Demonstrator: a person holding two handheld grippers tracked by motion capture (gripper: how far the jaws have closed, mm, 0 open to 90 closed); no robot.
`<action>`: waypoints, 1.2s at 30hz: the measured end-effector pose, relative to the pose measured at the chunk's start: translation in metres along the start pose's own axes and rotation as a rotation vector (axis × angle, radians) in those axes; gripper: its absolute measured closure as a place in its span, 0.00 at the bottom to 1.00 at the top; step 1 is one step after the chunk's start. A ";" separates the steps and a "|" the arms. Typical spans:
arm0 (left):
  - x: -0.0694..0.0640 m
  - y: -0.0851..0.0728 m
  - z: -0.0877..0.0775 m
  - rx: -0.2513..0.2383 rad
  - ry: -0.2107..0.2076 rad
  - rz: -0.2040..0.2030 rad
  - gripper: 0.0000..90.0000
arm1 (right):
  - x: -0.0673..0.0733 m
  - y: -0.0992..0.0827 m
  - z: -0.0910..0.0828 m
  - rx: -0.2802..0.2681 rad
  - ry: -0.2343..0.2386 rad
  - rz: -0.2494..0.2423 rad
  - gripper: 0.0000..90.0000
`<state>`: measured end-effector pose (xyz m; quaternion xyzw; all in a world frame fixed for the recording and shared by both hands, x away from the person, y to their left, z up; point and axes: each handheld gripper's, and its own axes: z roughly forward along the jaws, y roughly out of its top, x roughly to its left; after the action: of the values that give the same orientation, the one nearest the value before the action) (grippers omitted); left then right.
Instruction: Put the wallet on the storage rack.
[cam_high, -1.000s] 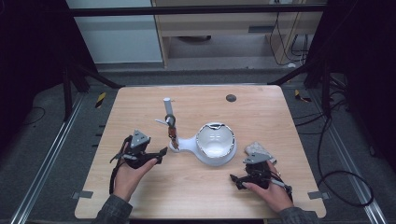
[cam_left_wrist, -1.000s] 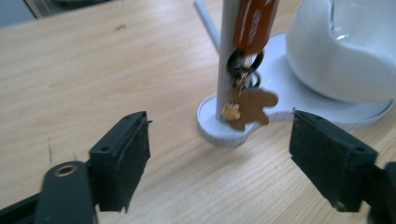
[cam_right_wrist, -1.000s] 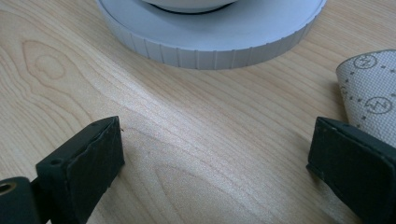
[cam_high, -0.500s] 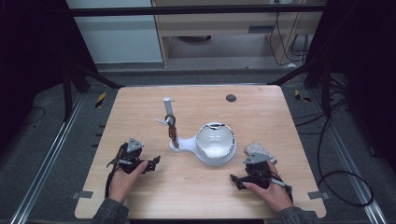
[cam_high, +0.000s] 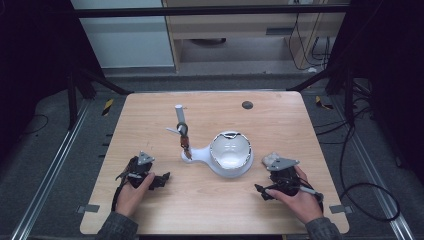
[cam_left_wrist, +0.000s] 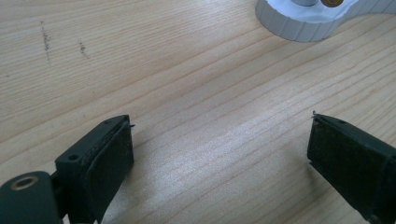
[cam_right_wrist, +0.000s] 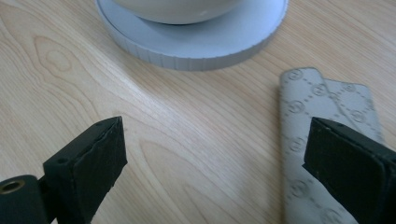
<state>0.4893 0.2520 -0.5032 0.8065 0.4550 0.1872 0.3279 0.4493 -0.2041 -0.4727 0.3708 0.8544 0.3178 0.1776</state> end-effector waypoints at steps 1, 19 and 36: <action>0.000 0.000 0.000 0.006 0.001 0.001 0.08 | -0.003 0.001 -0.003 0.017 -0.006 0.002 0.07; -0.003 -0.004 0.004 -0.019 0.012 0.019 0.01 | -0.036 0.005 -0.022 0.187 -0.030 0.095 0.12; -0.003 -0.003 0.004 -0.020 0.010 0.021 0.00 | -0.062 0.002 -0.008 0.274 -0.053 0.153 0.20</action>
<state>0.4882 0.2489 -0.5087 0.8069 0.4465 0.1989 0.3316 0.4867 -0.2525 -0.4613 0.4636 0.8541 0.2009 0.1231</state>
